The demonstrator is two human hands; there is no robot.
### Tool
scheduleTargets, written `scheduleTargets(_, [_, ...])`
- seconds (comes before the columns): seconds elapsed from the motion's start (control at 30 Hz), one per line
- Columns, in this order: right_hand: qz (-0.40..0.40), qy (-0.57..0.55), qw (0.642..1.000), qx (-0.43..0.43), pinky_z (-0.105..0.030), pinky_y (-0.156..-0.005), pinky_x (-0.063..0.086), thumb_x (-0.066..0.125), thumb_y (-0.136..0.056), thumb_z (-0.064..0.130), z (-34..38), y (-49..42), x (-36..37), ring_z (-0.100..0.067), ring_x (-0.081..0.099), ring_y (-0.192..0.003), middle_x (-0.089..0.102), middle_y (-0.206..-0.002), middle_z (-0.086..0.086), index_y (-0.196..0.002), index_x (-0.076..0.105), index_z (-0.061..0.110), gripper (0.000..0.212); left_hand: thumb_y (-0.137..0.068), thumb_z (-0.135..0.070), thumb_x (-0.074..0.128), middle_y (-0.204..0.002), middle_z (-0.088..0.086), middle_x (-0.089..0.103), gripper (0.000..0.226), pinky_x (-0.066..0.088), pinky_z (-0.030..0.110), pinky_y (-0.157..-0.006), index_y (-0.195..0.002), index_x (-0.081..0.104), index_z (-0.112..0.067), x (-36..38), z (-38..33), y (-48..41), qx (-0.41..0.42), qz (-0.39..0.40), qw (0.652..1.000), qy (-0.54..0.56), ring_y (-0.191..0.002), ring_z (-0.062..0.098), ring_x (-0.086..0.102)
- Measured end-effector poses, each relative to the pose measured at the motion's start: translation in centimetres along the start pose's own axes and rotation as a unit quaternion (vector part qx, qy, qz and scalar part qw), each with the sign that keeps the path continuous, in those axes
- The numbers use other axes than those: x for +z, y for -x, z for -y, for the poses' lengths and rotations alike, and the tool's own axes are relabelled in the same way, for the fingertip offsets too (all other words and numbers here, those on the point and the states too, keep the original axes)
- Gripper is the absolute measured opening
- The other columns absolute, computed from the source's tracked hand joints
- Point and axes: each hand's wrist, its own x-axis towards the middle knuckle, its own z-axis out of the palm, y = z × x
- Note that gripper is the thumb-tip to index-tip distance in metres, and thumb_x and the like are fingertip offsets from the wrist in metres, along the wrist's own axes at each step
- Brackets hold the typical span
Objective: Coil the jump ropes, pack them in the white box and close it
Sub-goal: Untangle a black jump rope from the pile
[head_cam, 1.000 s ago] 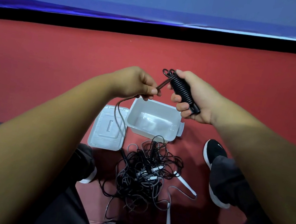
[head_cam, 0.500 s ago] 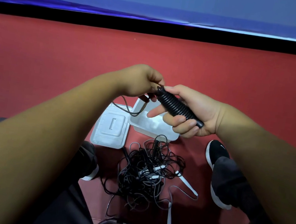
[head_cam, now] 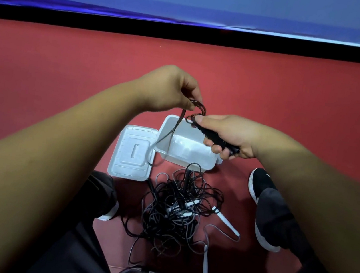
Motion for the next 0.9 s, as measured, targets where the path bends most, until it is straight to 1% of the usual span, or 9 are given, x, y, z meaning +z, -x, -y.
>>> scheduleTargets(0.1, [-0.052,-0.046,0.997,-0.017,-0.018,-0.044,0.032,0.067,-0.1,0.053,0.0,-0.6,-0.3,-0.013,0.046,-0.051,0.052,-0.082,-0.004,-0.127,0.061,0.021,0.042,-0.087,-0.006,0.08,-0.092,-0.009,0.079,0.029,0.056,0.024,-0.084,-0.108,0.082,-0.026,0.0,0.0,0.0,0.007,0.024,0.999,-0.038,-0.088,0.009,0.073])
scheduleTargets(0.2, [-0.062,-0.106,0.992,-0.033,-0.021,-0.047,0.033,0.071,-0.101,0.036,0.0,-0.9,-0.3,-0.014,0.048,-0.053,0.052,-0.08,-0.003,-0.122,0.061,0.022,0.028,-0.084,-0.004,0.083,-0.091,-0.008,0.078,0.029,0.055,0.021,-0.082,-0.107,0.081,-0.023,0.6,0.0,-0.1,-0.003,0.013,0.999,-0.037,-0.084,0.007,0.072])
scheduleTargets(0.3, [-0.049,-0.165,0.984,-0.043,-0.023,-0.05,0.032,0.067,-0.096,0.026,0.5,-0.6,-0.3,-0.016,0.048,-0.056,0.053,-0.077,-0.003,-0.102,0.054,0.024,0.015,-0.08,-0.008,0.087,-0.086,-0.006,0.077,0.023,0.056,0.025,-0.077,-0.097,0.078,-0.021,1.2,0.2,-0.2,-0.01,-0.006,0.999,-0.053,-0.079,0.009,0.071])
scheduleTargets(0.47, [-0.063,-0.192,0.978,-0.05,-0.024,-0.049,0.032,0.066,-0.08,0.079,1.1,-0.4,-0.2,-0.018,0.049,-0.054,0.057,-0.075,-0.002,-0.104,0.056,0.027,0.058,-0.082,-0.013,0.085,-0.083,-0.004,0.073,0.017,0.052,0.025,-0.067,-0.092,0.073,-0.019,1.6,0.6,-0.2,-0.014,-0.003,0.998,-0.055,-0.07,0.007,0.064])
scheduleTargets(0.6, [-0.086,-0.182,0.978,-0.053,-0.024,-0.046,0.03,0.059,-0.088,0.077,0.8,-0.5,0.2,-0.018,0.045,-0.051,0.055,-0.072,-0.002,-0.1,0.058,0.025,0.053,-0.092,-0.014,0.074,-0.084,-0.002,0.071,0.009,0.051,0.025,-0.064,-0.099,0.068,-0.015,1.6,0.6,0.2,-0.037,0.033,0.996,-0.071,-0.064,0.007,0.066])
scheduleTargets(0.67, [-0.09,-0.173,0.979,-0.057,-0.023,-0.048,0.028,0.052,-0.095,0.071,1.0,-0.4,0.3,-0.018,0.043,-0.049,0.053,-0.07,-0.001,-0.108,0.067,0.024,0.051,-0.102,-0.011,0.06,-0.09,0.005,0.072,0.007,0.054,0.024,-0.058,-0.107,0.064,-0.008,2.0,0.6,0.4,-0.067,0.069,0.995,-0.015,-0.06,0.008,0.069])
scheduleTargets(0.73, [-0.1,-0.166,0.979,-0.057,-0.022,-0.05,0.027,0.048,-0.098,0.068,1.2,-0.3,0.5,-0.017,0.042,-0.048,0.052,-0.07,-0.002,-0.117,0.07,0.022,0.055,-0.108,-0.008,0.047,-0.098,0.013,0.073,0.016,0.059,0.028,-0.059,-0.115,0.06,-0.001,2.4,0.7,0.5,-0.109,0.101,0.986,0.08,-0.066,0.018,0.073])
scheduleTargets(0.8, [-0.112,-0.169,0.978,-0.056,-0.022,-0.05,0.027,0.046,-0.1,0.066,1.2,-0.4,0.6,-0.018,0.043,-0.047,0.053,-0.073,-0.004,-0.12,0.068,0.017,0.057,-0.111,-0.01,0.045,-0.097,0.017,0.07,0.022,0.064,0.036,-0.069,-0.119,0.059,0.004,2.7,0.7,0.5,-0.126,0.124,0.971,0.159,-0.073,0.025,0.072])
scheduleTargets(0.9, [-0.13,-0.167,0.976,-0.05,-0.022,-0.05,0.027,0.043,-0.102,0.064,1.1,-0.6,0.4,-0.019,0.044,-0.046,0.055,-0.076,-0.007,-0.118,0.068,0.012,0.06,-0.111,-0.018,0.049,-0.089,0.01,0.069,0.025,0.062,0.035,-0.076,-0.117,0.064,0.001,2.3,0.9,0.4,-0.128,0.133,0.957,0.225,-0.071,0.018,0.067])
